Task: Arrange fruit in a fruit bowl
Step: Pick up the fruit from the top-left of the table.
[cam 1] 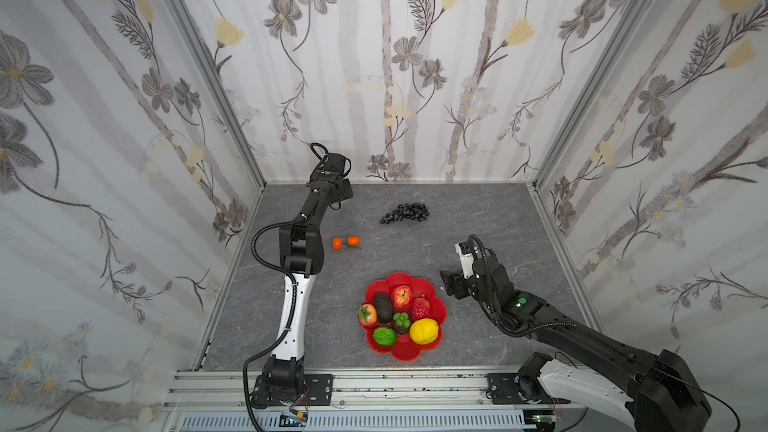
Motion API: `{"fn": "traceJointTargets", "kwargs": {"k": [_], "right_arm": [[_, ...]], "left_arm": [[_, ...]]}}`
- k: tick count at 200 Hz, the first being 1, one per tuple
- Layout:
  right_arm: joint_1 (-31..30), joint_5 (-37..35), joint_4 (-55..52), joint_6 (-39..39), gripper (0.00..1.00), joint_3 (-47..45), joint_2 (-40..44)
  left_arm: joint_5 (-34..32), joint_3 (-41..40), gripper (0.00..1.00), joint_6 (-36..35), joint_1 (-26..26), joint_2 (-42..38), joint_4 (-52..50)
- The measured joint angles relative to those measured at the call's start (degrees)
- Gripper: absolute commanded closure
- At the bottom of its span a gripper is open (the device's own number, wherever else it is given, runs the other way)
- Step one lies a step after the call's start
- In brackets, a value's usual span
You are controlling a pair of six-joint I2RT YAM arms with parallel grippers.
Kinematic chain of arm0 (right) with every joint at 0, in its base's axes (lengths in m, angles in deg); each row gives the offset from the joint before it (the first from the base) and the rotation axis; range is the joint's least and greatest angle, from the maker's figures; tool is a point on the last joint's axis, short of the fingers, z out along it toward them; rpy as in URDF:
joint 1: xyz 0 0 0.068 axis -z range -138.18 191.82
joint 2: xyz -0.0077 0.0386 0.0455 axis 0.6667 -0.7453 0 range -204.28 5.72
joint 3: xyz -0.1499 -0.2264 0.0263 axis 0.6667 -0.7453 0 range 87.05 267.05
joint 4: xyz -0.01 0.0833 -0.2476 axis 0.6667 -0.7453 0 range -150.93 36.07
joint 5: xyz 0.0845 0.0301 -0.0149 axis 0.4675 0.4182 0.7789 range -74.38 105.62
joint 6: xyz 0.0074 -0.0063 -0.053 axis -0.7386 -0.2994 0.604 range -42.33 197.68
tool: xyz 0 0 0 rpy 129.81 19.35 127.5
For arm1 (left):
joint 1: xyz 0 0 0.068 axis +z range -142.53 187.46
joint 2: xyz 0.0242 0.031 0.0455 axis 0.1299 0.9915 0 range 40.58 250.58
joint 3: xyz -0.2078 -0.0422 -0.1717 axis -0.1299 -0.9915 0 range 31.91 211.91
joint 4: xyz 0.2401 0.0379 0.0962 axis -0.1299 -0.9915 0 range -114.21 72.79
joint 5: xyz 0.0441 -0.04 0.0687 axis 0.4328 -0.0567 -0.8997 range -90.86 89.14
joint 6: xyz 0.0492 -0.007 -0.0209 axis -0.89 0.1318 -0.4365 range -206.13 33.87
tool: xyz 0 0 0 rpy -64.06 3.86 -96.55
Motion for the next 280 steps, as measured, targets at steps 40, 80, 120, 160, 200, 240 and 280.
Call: {"fn": "traceJointTargets", "kwargs": {"k": [40, 80, 120, 160, 200, 240, 280], "right_arm": [[0.0, 1.0, 0.1, -0.2, 0.17, 0.0, 0.3], [0.0, 4.3, 1.5, -1.7, 0.17, 0.0, 1.1], [-0.4, 8.2, 4.5, -6.7, 0.19, 1.3, 1.0], [-2.8, 10.4, 11.8, -12.5, 0.19, 1.7, -2.1], [-4.8, 11.5, 22.2, -15.4, 0.18, 3.2, -9.0], [-4.9, 18.5, 30.4, -17.7, 0.20, 6.9, -16.0], [-4.9, 24.5, 35.5, -20.6, 0.26, 9.2, -21.5]], "left_arm": [[4.3, -17.8, 0.47, 6.6, -0.4, -12.4, 5.2], [10.3, -39.9, 0.47, 15.3, -1.6, -28.4, 16.1], [14.9, -61.0, 0.46, 27.4, -3.2, -42.9, 30.3], [17.2, -77.6, 0.46, 40.6, -7.0, -54.5, 45.1], [14.0, -89.4, 0.43, 52.6, -12.3, -64.7, 56.0], [7.0, -96.0, 0.42, 60.7, -18.6, -73.1, 62.0], [0.0, -101.5, 0.42, 65.7, -24.8, -79.0, 65.7]]}}
